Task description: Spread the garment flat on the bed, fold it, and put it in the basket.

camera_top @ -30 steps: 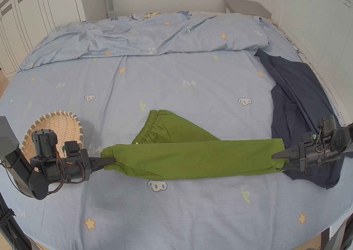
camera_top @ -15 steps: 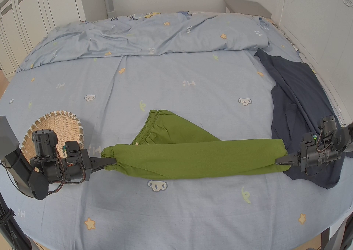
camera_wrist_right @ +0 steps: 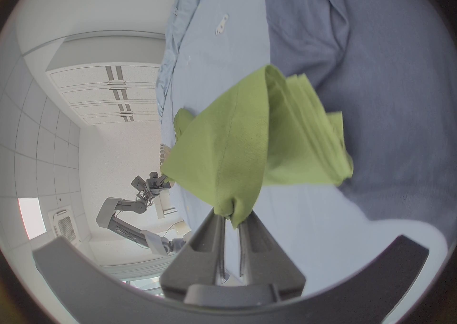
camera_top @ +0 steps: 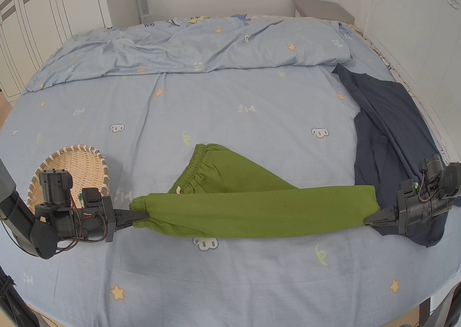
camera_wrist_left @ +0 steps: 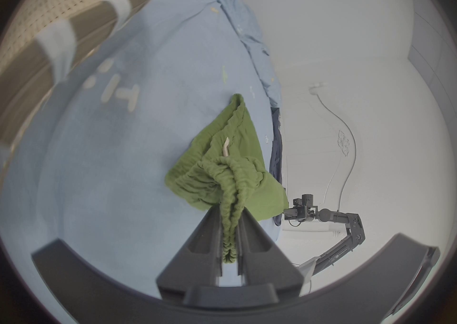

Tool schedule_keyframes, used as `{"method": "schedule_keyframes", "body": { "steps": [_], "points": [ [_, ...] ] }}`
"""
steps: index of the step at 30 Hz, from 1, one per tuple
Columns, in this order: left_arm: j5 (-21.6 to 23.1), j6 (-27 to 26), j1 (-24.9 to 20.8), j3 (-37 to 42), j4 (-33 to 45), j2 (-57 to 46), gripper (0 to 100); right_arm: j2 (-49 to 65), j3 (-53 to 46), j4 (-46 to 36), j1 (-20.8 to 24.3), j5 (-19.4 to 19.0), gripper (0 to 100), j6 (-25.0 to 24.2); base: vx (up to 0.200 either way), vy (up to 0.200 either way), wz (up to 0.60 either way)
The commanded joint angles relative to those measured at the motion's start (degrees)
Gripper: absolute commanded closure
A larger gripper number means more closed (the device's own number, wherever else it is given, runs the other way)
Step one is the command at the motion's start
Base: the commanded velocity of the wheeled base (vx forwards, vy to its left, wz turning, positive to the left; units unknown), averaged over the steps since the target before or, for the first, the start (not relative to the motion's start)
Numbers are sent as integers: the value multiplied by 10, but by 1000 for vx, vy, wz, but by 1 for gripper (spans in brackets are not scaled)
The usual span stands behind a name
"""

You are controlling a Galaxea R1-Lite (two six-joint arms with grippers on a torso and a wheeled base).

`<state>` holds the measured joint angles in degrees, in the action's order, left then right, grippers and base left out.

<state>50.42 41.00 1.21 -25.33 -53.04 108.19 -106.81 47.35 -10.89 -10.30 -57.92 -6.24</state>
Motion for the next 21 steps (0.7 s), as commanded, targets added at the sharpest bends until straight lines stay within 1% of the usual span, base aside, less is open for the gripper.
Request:
{"method": "schedule_keyframes", "body": {
  "steps": [1,3,5,7,8,9,10,11,12,16,21],
  "points": [
    [0,0,-4,-2,114,-101,100,88,4,-97,33,5,100,8,0,0,0],
    [-1,-1,-4,-1,152,-121,100,93,0,-126,33,10,100,10,0,0,0],
    [-1,-1,-3,5,173,-135,100,94,-5,-146,32,21,100,18,0,0,0],
    [-1,-2,-3,12,194,-154,100,94,-19,-169,31,54,100,39,0,0,0],
    [-1,-2,-3,20,206,-164,100,93,-32,-176,32,78,100,54,0,0,0],
    [-1,-3,-3,26,214,-171,100,93,-45,-176,33,95,100,62,0,0,0],
    [-1,-3,-3,27,215,-173,100,93,-47,-176,33,97,100,62,0,0,0],
    [-1,-9,-3,42,230,-185,100,95,-77,-172,33,111,100,69,0,0,0],
    [-1,-14,-3,49,234,-189,100,97,-87,-172,33,112,100,69,0,0,0],
    [-1,-63,-2,100,245,-192,100,100,-137,-153,32,117,100,71,0,0,0],
    [-1,-73,-4,133,246,-196,100,127,-170,-139,31,118,100,71,0,0,0]
  ]
}}
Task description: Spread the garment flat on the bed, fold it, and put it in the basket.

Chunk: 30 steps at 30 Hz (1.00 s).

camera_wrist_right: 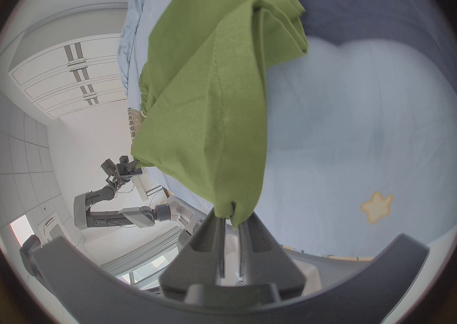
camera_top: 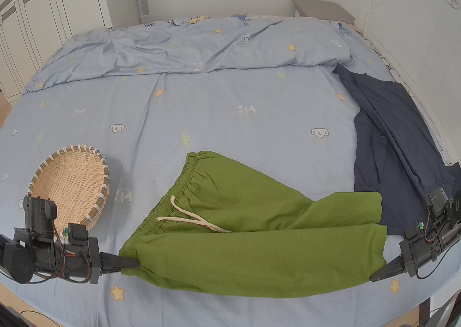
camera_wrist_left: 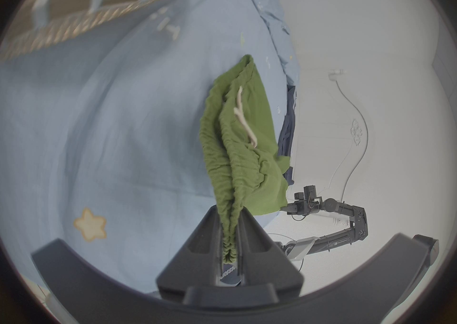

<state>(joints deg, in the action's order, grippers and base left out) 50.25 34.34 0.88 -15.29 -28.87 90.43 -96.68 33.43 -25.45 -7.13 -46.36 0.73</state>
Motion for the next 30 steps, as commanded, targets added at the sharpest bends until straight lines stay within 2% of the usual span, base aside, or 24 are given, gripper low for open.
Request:
{"method": "schedule_keyframes", "body": {
  "steps": [1,9,16,22,30],
  "points": [
    [0,-9,-2,45,3,-23,100,31,-37,4,-1,2,100,1,0,0,0],
    [-15,-24,-18,97,4,-32,100,44,-85,9,-1,36,100,1,0,0,0],
    [-25,-38,-25,123,4,-32,100,66,-108,8,-3,51,100,0,0,0,0],
    [-70,-115,-30,151,8,-25,100,84,-137,14,2,72,100,1,0,0,0],
    [-72,-133,-31,143,22,-22,100,87,-168,49,37,103,100,1,0,0,0]
  ]
}}
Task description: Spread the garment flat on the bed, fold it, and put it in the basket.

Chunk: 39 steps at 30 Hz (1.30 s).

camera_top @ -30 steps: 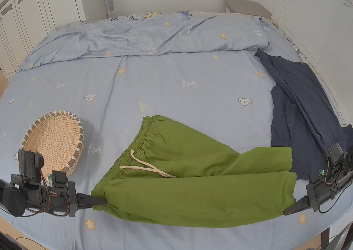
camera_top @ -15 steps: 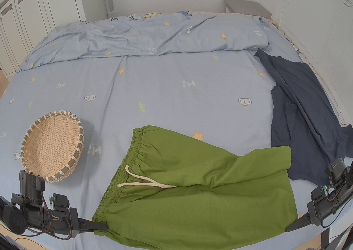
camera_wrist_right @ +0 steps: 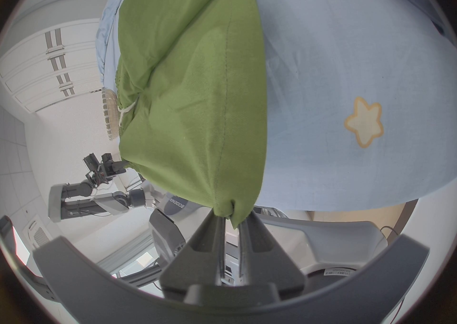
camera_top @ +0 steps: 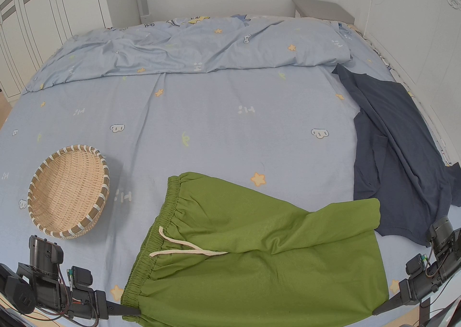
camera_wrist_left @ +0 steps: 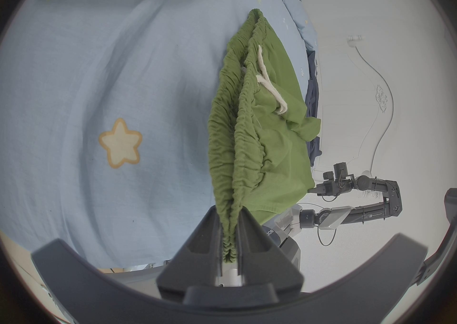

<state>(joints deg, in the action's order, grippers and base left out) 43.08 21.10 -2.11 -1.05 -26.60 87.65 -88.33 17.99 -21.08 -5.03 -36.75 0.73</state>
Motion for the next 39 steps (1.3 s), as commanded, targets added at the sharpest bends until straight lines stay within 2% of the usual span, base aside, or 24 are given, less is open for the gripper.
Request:
{"method": "schedule_keyframes", "body": {
  "steps": [1,17,18,28,33,36,37,38,39],
  "points": [
    [0,-1,-1,0,0,9,100,4,-16,7,20,12,100,1,0,0,0],
    [-19,-19,-12,-4,0,42,100,-19,-15,30,29,21,100,1,0,0,0],
    [-19,-19,-12,-4,0,42,0,-19,-15,30,29,22,0,1,0,0,0],
    [-18,-17,-11,-11,1,36,0,-12,-17,31,25,18,0,3,0,0,0],
    [-21,-5,-1,-19,8,-15,0,40,-10,30,21,15,0,2,0,0,0],
    [-44,26,-7,-76,90,-93,0,127,13,17,21,18,0,-6,0,0,0],
    [-45,26,-7,-80,95,-96,0,130,15,17,21,19,0,-6,0,0,0],
    [-62,29,-10,-137,164,-128,0,173,30,8,20,21,0,-7,0,0,0],
    [-65,28,-12,-166,198,-136,0,191,39,2,20,22,0,-7,0,0,0]
  ]
}}
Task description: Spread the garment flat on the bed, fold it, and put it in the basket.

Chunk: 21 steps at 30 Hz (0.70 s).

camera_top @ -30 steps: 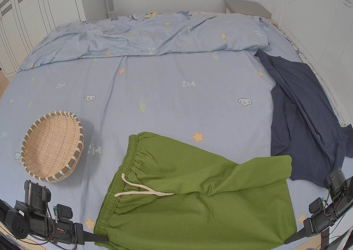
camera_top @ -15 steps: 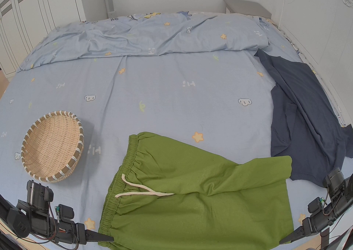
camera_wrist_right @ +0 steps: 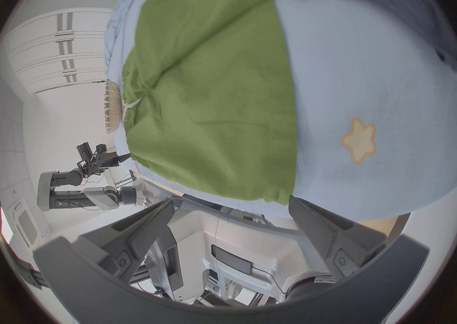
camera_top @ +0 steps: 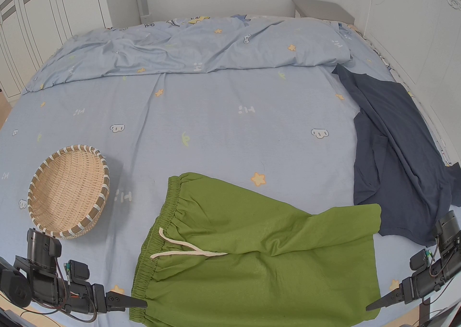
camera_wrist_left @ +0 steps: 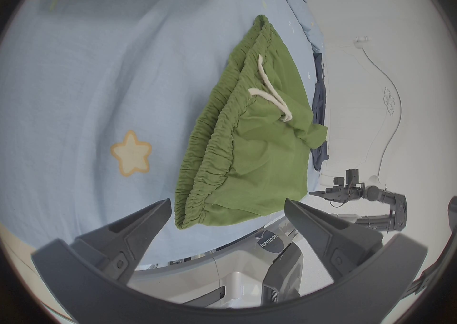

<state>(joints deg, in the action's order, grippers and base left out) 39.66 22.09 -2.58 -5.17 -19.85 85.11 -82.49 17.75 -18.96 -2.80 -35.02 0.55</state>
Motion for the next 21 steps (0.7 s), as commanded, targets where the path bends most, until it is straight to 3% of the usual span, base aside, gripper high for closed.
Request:
{"method": "schedule_keyframes", "body": {
  "steps": [1,4,7,14,21],
  "points": [
    [-33,18,-17,-161,164,-118,0,151,55,-28,-3,7,0,-5,0,0,0],
    [-33,19,-36,-261,229,-121,0,175,103,-40,-1,18,0,-5,0,0,0],
    [-33,21,-53,-341,245,-98,0,173,170,-41,6,36,0,-3,0,0,0],
    [-78,26,-66,-489,227,45,0,102,338,-36,34,45,0,-4,0,0,0],
    [-92,26,-57,-574,165,173,0,51,410,-29,39,43,0,-4,0,0,0]
  ]
}}
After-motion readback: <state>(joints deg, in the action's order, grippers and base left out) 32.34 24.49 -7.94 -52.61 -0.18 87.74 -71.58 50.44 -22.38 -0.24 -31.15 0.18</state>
